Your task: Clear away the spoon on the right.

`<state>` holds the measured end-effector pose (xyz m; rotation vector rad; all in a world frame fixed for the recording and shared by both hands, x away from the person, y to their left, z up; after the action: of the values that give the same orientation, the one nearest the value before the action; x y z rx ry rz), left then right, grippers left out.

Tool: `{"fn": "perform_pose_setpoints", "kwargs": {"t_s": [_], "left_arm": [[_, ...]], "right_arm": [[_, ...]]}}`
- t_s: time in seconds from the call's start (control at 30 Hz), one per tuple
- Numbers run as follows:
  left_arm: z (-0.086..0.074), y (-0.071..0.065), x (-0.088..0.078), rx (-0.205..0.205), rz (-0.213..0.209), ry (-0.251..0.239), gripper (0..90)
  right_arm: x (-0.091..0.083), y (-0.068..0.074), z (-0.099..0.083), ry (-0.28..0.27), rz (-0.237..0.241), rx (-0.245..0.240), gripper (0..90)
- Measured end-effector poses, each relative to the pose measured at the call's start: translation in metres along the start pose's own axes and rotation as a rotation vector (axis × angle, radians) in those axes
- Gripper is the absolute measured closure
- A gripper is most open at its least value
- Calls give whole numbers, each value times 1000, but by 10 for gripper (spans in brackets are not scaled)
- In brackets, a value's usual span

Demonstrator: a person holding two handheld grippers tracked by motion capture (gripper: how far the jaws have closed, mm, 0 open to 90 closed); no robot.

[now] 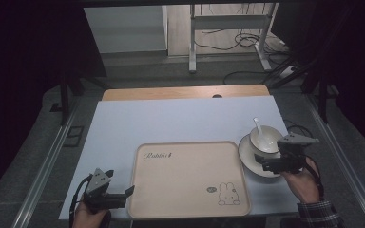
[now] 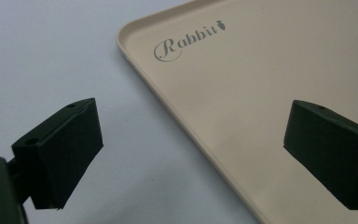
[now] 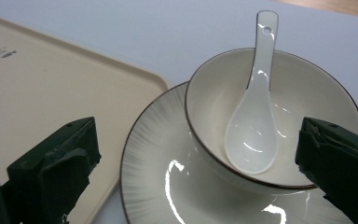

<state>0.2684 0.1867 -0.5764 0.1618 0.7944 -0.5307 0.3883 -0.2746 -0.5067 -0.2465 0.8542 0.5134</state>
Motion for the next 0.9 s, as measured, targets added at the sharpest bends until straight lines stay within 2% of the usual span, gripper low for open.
{"fn": "perform_pose_setpoints", "kwargs": {"t_s": [0.3, 0.47, 0.53, 0.9], "left_arm": [[0, 0, 0, 2, 1, 0, 42], [0, 0, 0, 5, 3, 2, 42], [0, 0, 0, 5, 3, 3, 42], [0, -1, 0, 15, 5, 7, 42]], "right_arm": [[11, -14, 13, 27, -26, 40, 0], [17, -21, 20, 30, -9, 80, 0], [19, -22, 22, 40, -3, 80, 0], [27, -37, 36, 73, -27, 83, 281]]}}
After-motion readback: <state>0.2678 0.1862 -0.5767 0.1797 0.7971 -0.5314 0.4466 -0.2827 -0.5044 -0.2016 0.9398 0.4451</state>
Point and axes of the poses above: each handheld gripper's, and its own axes: x roughly forward along the jaws, z roughly out of its top, y roughly to its left, the point moved 10 cm from there along x, roughly forward along the jaws, and after that the axes turned 11 degrees about y, right-handed, at the moved point
